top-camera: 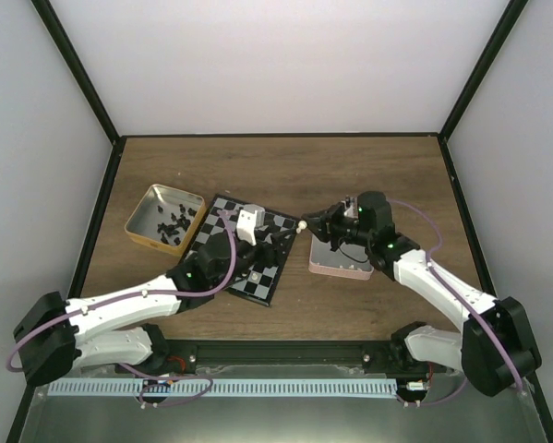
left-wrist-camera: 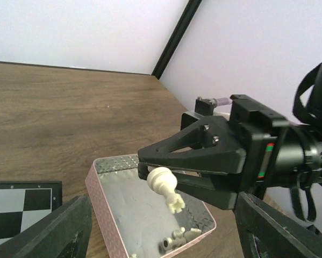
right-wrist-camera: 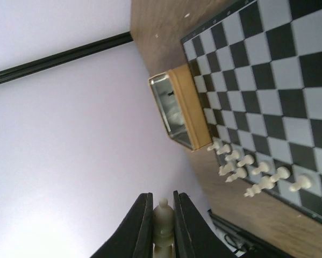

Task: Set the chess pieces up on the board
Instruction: Pick up the chess piece from the storage box.

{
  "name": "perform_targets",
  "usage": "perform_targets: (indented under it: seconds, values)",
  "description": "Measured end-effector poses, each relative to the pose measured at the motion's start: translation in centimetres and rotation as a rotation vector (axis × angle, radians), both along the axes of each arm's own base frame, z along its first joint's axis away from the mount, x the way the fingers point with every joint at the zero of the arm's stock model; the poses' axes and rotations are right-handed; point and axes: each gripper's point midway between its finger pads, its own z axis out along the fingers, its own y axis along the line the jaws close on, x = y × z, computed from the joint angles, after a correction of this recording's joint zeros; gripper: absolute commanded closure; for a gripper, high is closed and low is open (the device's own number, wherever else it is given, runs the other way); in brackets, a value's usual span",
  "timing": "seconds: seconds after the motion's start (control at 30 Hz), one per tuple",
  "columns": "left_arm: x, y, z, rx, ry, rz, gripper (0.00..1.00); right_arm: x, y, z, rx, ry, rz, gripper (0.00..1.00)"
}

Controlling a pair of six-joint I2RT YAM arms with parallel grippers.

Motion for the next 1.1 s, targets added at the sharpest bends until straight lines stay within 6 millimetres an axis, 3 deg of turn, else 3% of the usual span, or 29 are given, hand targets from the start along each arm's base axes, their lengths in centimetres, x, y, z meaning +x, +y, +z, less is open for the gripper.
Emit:
perform_targets:
  seconds: [0.23, 0.8, 1.1]
  values:
    - [0.4, -1.1, -1.0, -0.029, 0.047, -0.006, 0.29, -0.5, 0.9, 1.6, 0.079, 0.020, 0.016, 0.95]
    - [0.9, -2.6, -1.6, -0.106, 0.140, -0.009, 0.68, -0.9, 1.8, 2.6, 0.099, -0.003, 0.052, 0.94]
    - [1.3, -2.5, -1.0, -0.116, 0.132, 0.015, 0.70, -1.0, 2.0, 2.5, 0.088, -0.009, 0.061, 0.94]
